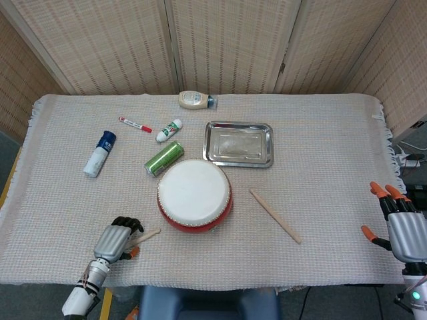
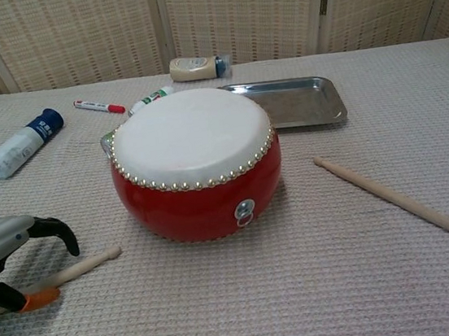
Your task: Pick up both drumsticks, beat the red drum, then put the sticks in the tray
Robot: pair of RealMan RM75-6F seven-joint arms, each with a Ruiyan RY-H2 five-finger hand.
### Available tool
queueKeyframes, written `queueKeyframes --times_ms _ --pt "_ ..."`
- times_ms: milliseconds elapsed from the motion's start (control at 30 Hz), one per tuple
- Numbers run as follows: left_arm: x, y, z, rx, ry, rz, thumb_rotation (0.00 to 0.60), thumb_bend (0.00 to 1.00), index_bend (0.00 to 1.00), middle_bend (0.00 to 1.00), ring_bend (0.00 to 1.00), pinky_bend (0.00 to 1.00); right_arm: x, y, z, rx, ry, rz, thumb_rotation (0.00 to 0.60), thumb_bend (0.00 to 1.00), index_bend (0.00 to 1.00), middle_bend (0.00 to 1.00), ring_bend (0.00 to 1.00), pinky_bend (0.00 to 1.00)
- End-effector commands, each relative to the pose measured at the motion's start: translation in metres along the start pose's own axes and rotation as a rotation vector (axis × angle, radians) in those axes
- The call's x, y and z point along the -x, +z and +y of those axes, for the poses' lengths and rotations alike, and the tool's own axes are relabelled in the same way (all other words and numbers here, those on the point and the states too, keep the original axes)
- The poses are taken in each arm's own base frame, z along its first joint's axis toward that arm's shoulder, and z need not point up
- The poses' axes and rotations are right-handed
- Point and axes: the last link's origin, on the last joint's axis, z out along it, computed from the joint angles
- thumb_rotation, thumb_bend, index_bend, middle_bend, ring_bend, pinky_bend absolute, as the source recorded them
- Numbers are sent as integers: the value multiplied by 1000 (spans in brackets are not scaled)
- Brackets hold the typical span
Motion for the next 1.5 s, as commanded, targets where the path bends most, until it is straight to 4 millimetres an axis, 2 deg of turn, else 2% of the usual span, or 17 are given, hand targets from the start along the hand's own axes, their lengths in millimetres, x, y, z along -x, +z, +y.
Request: queueKeyframes --times_ms 33,633,900,1000,1100,1267,1500 --pt "2 4 0 -12 8 -3 600 330 382 224 164 151 0 0 0 1 1 -1 600 120 68 206 76 233" --pt "12 11 1 -14 6 -33 600 433 510 258 178 161 2 2 2 11 8 -13 600 120 71 206 76 233" --pt "8 8 0 5 -37 14 600 468 576 311 200 176 2 3 1 11 15 -15 600 120 73 206 76 233" --pt "1 4 -5 13 -75 75 600 468 585 328 217 187 2 3 1 10 17 -12 600 121 73 206 76 233" --pt "-9 -2 -13 24 -141 141 600 474 599 352 236 198 1 3 1 7 20 -8 600 121 73 206 76 233" --pt "-31 -8 -35 52 -344 236 600 522 610 378 258 218 0 3 0 9 22 -4 600 120 74 206 76 233" --pt "-55 -5 -72 54 -741 306 600 540 602 428 326 271 -1 2 -1 11 23 -1 600 120 75 206 77 233"
